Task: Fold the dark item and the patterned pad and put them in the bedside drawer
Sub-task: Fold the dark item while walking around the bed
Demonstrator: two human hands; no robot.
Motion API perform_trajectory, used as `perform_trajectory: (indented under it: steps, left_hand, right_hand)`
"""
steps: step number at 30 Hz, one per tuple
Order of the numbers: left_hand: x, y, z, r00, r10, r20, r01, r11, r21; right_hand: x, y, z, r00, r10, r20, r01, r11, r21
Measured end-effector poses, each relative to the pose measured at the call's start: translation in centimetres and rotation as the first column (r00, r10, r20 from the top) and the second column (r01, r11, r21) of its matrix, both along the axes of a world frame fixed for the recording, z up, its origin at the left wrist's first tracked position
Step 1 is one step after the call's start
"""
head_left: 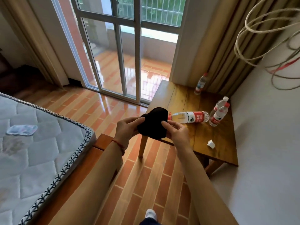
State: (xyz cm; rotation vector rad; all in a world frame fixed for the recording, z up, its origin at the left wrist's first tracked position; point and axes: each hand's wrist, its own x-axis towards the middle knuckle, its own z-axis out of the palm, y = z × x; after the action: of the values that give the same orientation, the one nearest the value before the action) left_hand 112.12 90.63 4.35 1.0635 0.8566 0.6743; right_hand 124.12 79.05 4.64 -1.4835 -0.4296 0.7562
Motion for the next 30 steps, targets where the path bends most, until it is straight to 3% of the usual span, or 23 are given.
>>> perform_trajectory:
  steps: [12, 30]
  left_hand:
    - [4.1, 10.5, -0.3, 0.981, 0.195, -0.017, -0.195, 0.979, -0.053]
    - [3.7, 35.3, 1.1, 0.956, 0.29, 0.035, -0.29, 0.957, -0.004]
  right_hand:
    - [5.6, 12.9, -0.6, 0.987, 0.164, 0.001, -0.164, 0.986, -0.011]
    - [6.0, 39.6, 0.7, 0.968, 0.252, 0.018, -0.252, 0.968, 0.016]
